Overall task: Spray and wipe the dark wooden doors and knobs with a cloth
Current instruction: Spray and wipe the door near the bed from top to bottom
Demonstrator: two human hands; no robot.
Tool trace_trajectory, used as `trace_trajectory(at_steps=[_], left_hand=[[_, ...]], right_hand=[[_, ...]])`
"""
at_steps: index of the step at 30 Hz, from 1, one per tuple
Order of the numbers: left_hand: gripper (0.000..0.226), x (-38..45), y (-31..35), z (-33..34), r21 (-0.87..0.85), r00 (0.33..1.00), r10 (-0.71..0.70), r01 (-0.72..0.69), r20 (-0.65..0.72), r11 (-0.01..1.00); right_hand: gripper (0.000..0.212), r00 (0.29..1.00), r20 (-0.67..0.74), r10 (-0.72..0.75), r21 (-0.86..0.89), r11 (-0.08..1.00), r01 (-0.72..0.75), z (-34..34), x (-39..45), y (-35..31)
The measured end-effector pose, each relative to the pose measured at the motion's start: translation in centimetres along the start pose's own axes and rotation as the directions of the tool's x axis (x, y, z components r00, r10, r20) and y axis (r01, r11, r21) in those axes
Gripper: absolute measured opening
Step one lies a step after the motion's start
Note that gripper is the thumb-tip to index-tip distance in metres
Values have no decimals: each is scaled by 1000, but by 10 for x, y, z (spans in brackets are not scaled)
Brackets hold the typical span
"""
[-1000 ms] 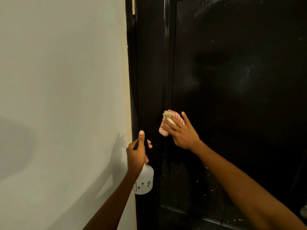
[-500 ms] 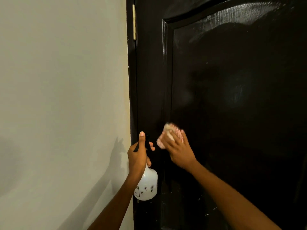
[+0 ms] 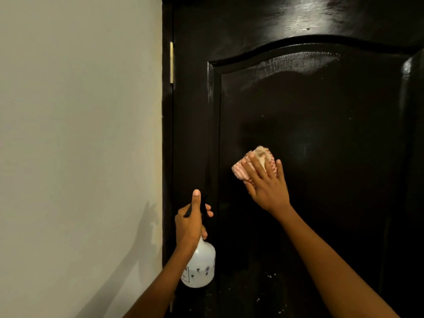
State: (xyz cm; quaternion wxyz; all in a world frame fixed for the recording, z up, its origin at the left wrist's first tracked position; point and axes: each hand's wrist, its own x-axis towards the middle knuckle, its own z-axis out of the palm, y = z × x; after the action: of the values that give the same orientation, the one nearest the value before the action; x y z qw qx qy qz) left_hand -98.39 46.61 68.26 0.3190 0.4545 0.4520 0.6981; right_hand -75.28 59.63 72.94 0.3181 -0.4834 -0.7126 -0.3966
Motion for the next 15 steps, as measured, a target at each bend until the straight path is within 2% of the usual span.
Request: trace_trajectory(at_steps=[3,6,8,12,14,15], left_hand=[[76,-4,-10,12,3,999,-1,1,34,1000],[70,-14,-30,28,24,997,-19,17,69,1000],[68,-22,-43,38,36,994,-41,37,100,999],[66,-43,-75,65,57,987,-94,87,129,995],[65,-55,-98,75,80,985,-119,110,124,991],[64,-62,-115,78,110,985,-145,135,95,985]], right_hand=[[67,990,29,139,4,990,-139,-2,-31,30],[66,939,47,342,25,939,-343,18,-100,52],[67,859,111,500,70,858,-509,32,-156,63],[71,572,210,793,240,525,-816,57,-249,57],[70,507,193,840,283,447,-849,64,-272,48],[69,505,200,840,287,442,-850,68,-280,39]])
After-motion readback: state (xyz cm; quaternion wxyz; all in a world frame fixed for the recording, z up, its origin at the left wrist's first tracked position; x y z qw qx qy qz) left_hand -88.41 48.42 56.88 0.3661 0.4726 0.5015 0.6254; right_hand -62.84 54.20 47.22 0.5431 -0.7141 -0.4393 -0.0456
